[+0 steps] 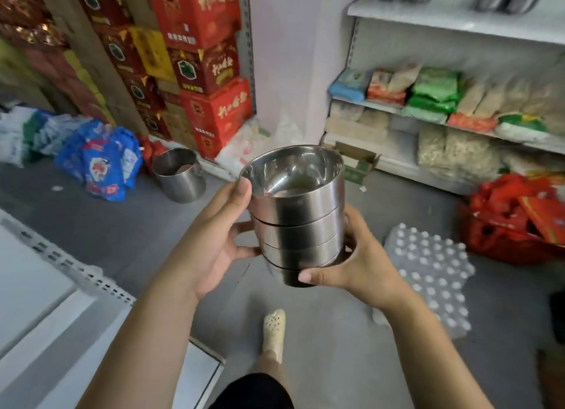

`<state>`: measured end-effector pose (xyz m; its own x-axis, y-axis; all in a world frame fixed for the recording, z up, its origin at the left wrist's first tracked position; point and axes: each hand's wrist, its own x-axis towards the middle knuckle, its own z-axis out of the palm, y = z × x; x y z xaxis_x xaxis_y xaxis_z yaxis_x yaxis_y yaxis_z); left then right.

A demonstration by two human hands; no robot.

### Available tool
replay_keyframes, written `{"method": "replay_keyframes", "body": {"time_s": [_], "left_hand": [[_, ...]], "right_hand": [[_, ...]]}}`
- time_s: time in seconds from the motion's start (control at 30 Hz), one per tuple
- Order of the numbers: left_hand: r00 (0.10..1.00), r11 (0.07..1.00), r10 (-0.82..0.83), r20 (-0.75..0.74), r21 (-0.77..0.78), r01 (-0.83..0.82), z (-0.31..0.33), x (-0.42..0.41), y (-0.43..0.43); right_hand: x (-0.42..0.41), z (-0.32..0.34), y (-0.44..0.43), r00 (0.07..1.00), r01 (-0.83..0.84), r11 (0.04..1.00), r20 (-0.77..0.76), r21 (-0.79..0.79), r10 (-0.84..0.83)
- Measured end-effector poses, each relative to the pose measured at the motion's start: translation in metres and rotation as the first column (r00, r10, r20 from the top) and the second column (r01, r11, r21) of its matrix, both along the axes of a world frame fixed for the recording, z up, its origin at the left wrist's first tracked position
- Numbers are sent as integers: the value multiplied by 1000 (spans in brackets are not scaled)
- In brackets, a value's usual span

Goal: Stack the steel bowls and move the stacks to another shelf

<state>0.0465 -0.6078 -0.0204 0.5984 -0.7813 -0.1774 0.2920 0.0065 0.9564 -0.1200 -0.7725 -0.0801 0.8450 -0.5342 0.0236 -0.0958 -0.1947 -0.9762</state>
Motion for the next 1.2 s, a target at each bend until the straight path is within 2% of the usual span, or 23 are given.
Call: {"method": "replay_keyframes", "body": {"time_s": [0.3,0.47,0.63,0.9,1.2], "left_hand": [[961,974,-224,160,64,216,19,109,-177],[893,932,-362,268,125,340,34,166,-268],[821,863,-505,267,139,486,25,192,-349],[793,838,-542,277,118,532,7,208,-476],[810,862,-500,306,87,499,27,211,-675]], "right_hand": [[75,8,-128,958,283,959,37,-7,-283],[123,16,-194,922,383,924,65,-15,-382],[136,9,-252,875,482,876,44,8,-482],[151,-4,-369,847,532,847,34,-7,-531],[158,12,-578,862,502,865,77,-10,-500]]}}
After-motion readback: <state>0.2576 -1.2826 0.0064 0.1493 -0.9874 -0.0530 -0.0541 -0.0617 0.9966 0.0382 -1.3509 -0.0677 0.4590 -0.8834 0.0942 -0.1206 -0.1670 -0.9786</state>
